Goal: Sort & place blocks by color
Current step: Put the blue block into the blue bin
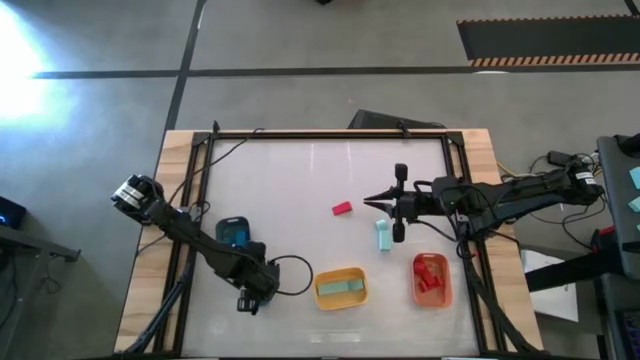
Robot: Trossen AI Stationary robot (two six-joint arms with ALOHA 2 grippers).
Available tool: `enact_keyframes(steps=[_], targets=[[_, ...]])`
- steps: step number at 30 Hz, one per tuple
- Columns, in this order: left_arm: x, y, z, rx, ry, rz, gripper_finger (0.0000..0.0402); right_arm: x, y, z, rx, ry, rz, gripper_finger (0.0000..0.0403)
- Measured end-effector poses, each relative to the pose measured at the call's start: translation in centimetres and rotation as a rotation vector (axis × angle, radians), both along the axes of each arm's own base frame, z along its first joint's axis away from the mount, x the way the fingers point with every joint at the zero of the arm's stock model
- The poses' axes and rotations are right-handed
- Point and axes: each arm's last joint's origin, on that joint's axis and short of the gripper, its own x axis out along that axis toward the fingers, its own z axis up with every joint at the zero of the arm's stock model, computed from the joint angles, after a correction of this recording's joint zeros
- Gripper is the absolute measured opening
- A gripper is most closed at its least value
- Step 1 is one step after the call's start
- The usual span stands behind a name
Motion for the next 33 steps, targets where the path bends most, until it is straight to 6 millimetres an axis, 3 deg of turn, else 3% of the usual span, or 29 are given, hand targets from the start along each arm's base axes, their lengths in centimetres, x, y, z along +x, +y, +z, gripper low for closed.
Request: enact_keyframes(steps=[16,23,33], targets=[[0.1,0.3,-0.7,0.072,-0.069,0.013,0.0235,0.0,0.0,0.0,0.000,0.000,0.000,0.0018],[0.1,-0.1,-0.3,-0.005,-0.040,-0.007,0.0235,0.0,0.0,0.0,0.005,0.000,-0.001,0.0018],[0.0,-0.1,-1.6,0.015,0.003,-0.039,0.0235,0.0,0.0,0.0,0.010,-0.001,-0.001,0.0018]])
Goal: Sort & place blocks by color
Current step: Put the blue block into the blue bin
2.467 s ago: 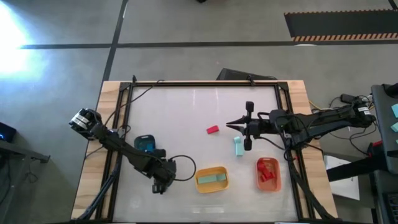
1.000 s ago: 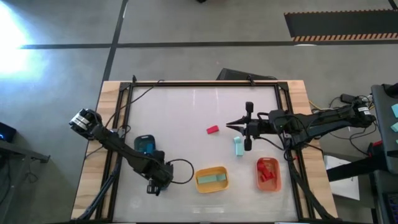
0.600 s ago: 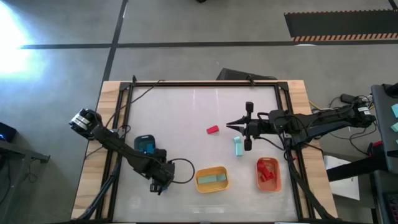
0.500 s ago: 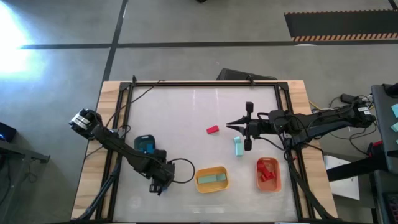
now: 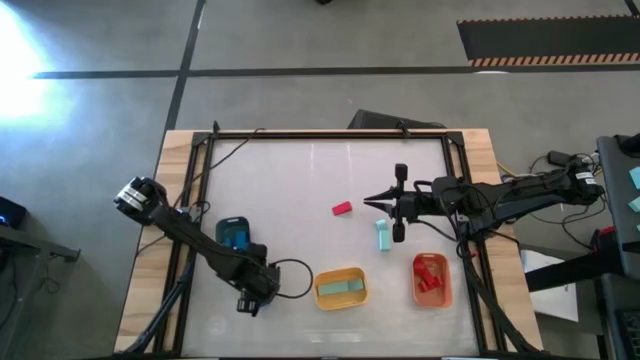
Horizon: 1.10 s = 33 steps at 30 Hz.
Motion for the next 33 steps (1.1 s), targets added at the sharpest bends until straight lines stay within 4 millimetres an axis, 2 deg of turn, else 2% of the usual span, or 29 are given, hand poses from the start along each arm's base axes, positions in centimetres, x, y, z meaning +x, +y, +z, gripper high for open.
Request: enact_keyframes(steps=[12,25,33], targets=[[0.5,-0.3,-1.4,0.022,0.018,-0.050,0.0226,0.0,0.0,0.0,-0.001,0.000,0.000,0.0018],[0.5,-0.3,-1.4,0.026,0.021,-0.051,0.0121,0.0,0.0,0.0,-0.001,0.000,0.000,0.0018],[1.3,-0.5,-0.4,0.031,-0.029,-0.032,0.0127,0.0,0.0,0.0,0.000,0.001,0.000,0.0018]])
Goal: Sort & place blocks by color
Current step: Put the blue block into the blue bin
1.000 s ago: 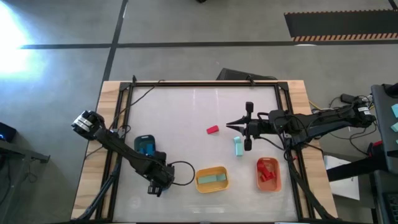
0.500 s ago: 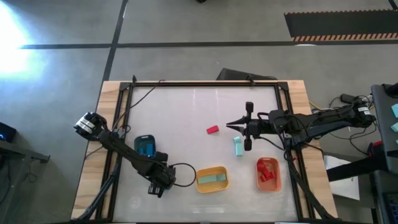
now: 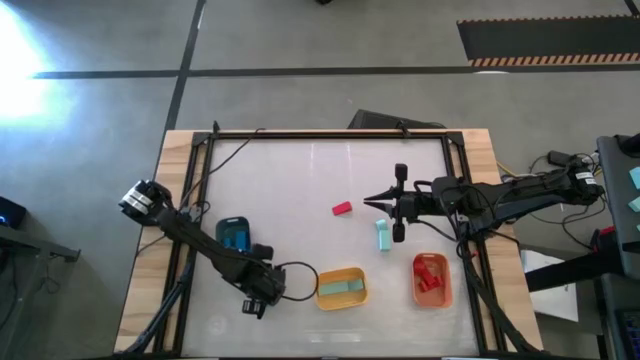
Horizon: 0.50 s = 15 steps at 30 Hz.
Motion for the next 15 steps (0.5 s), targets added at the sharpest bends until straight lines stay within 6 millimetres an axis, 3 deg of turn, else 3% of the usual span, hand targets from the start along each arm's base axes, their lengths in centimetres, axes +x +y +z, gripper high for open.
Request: enact_keyframes(steps=[9,15], targets=[[0.8,2.0,4.4,-0.012,-0.048,0.104,0.0130,0.0,0.0,0.0,0.011,0.001,-0.001,0.0018],[-2.1,5.3,6.4,0.018,0.087,0.487,0.0131,0.0,0.0,0.0,0.020,0.001,-0.002,0.0018]])
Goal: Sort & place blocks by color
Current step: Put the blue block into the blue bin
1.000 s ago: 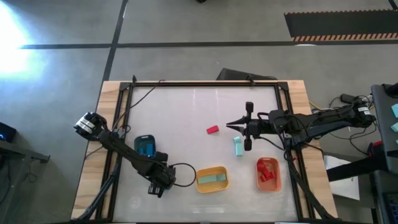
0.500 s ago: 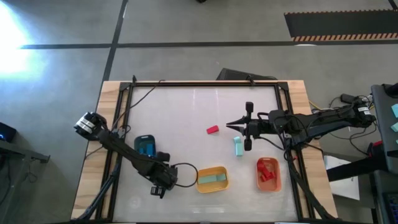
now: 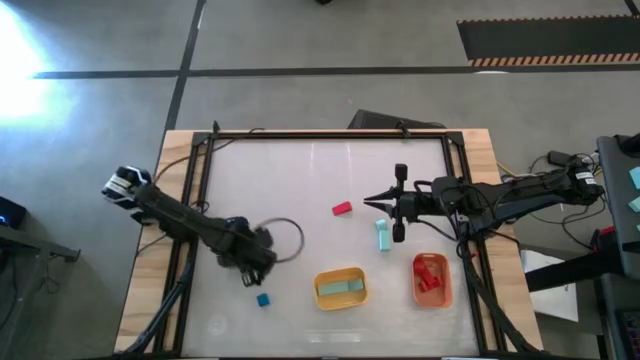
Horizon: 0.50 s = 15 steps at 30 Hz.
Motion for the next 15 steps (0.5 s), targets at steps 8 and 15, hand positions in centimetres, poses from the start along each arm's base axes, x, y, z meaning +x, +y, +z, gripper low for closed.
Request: enact_keyframes(steps=[8,15], targets=[[-3.8,1.8,-1.1,0.065,0.131,0.351,0.0131,0.0,0.0,0.0,0.005,0.000,0.000,0.0018],[-4.4,2.2,-2.3,0.093,0.171,0.354,0.0139,0.0,0.0,0.0,0.015,-0.001,-0.001,0.0018]])
